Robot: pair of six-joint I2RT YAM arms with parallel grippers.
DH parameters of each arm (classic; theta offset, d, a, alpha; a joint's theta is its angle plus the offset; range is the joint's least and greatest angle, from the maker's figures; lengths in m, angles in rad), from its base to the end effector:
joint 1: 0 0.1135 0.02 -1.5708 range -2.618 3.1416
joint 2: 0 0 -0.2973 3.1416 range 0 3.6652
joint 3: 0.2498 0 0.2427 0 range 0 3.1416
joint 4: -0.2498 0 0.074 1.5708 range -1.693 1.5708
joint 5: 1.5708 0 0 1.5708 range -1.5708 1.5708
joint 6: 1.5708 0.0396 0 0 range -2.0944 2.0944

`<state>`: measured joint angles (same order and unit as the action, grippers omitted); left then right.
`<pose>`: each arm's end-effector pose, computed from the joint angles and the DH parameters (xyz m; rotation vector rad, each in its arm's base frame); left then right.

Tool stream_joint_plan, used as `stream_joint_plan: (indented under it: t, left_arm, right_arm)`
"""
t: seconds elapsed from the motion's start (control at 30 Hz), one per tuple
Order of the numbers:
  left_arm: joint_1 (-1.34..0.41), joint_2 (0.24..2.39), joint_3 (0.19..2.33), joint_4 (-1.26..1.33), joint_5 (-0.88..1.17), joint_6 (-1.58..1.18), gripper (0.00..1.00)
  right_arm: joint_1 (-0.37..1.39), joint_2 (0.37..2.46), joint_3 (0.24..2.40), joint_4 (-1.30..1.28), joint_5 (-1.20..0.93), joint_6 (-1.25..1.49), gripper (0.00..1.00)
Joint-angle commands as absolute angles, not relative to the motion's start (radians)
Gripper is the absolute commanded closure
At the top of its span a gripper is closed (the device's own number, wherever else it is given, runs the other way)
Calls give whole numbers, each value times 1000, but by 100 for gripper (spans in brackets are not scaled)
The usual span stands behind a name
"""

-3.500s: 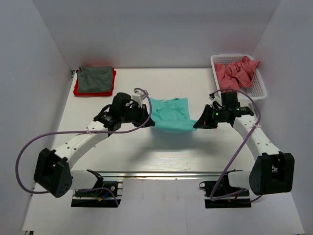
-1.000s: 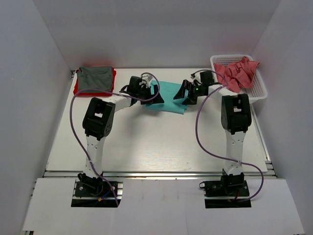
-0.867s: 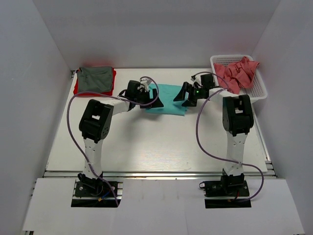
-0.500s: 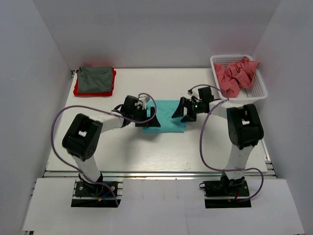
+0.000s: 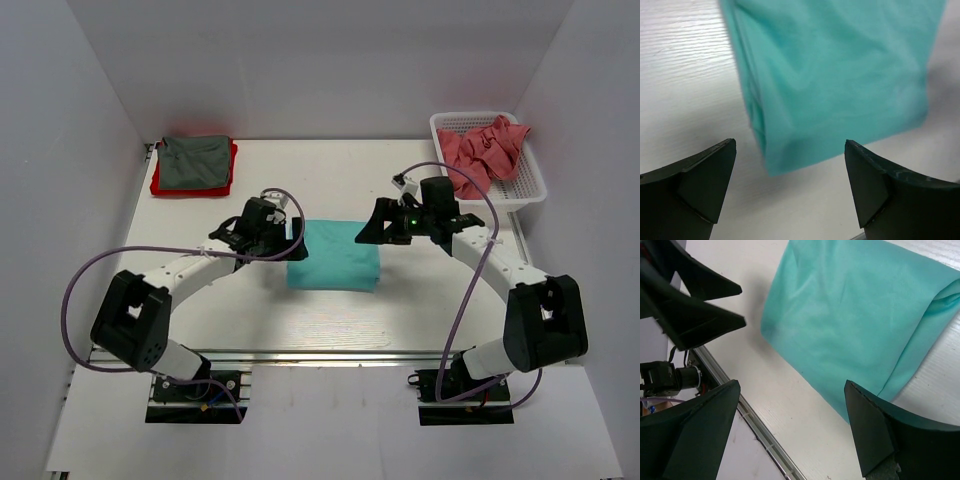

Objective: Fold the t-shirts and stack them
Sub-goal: Fold the long partially folded tshirt into a neat square, then put the neatly folded tshirt into the corner of the board with the left arm

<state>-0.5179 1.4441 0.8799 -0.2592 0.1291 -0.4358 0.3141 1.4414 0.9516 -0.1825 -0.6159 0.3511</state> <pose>0.2496 -0.1481 0.2503 0.1640 2.4663 -0.5866 0.2788 0.1146 0.2844 -0.3069 2.2824 1.0427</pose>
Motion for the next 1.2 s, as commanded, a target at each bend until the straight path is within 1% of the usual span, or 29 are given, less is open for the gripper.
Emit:
stream_joint_plan:
  t: [0.0, 0.17, 0.27, 0.33, 0.4, 0.43, 0.5, 0.53, 0.6, 0.63, 0.73, 0.77, 0.83, 0.87, 0.9, 1.07, 1.13, 1.17]
  left_arm:
    - [-511, 1495, 957, -336, 6, -417, 0]
    - [-511, 1653, 1005, -315, 41, -380, 0]
    - [-520, 1710, 1026, -304, -4, -380, 3]
    - [-520, 1772, 1037, -304, -20, -380, 10]
    - [-531, 1805, 1063, -304, -20, -380, 12]
    - [-531, 1836, 1063, -304, -47, -380, 17]
    - [-551, 1864, 1091, -314, -78, -371, 20]
    - [-566, 1879, 1110, -340, -115, -371, 24]
    - [-577, 1925, 1130, -370, -149, -371, 28]
    - [-586, 1939, 1143, -380, -172, -371, 39]
    - [-586, 1983, 1152, -390, -151, -371, 55]
    - [-586, 1993, 1152, -376, -131, -371, 65]
    - [-586, 2003, 1152, -345, -62, -358, 81]
    - [-586, 2003, 1166, -336, -52, -357, 99]
    - [-586, 2003, 1186, -336, -52, -347, 100]
    - [-586, 1936, 1281, -400, -162, -279, 100]
    - [-565, 1915, 1337, -400, -132, -185, 100]
    - [-565, 1914, 1363, -413, -158, -175, 100]
  right_arm:
    - [308, 1410, 936, -172, -609, 354, 10]
    - [308, 1378, 920, -192, -572, 353, 10]
    - [307, 1362, 914, -210, -555, 350, 10]
    - [307, 1350, 914, -225, -534, 345, 10]
    - [304, 1345, 916, -230, -531, 338, 10]
    - [304, 1344, 914, -232, -532, 333, 10]
    - [305, 1341, 911, -233, -529, 334, 10]
    - [305, 1345, 911, -236, -526, 336, 10]
    - [302, 1345, 914, -241, -522, 333, 10]
    - [301, 1345, 917, -241, -522, 330, 10]
    - [299, 1342, 919, -247, -500, 327, 10]
    - [301, 1348, 917, -252, -492, 324, 10]
    - [299, 1341, 916, -253, -483, 321, 10]
    - [299, 1338, 913, -253, -473, 319, 10]
    - [295, 1336, 908, -253, -466, 319, 10]
    - [296, 1318, 894, -242, -445, 321, 10]
    - [296, 1310, 885, -232, -439, 324, 10]
    - [295, 1307, 885, -226, -436, 327, 10]
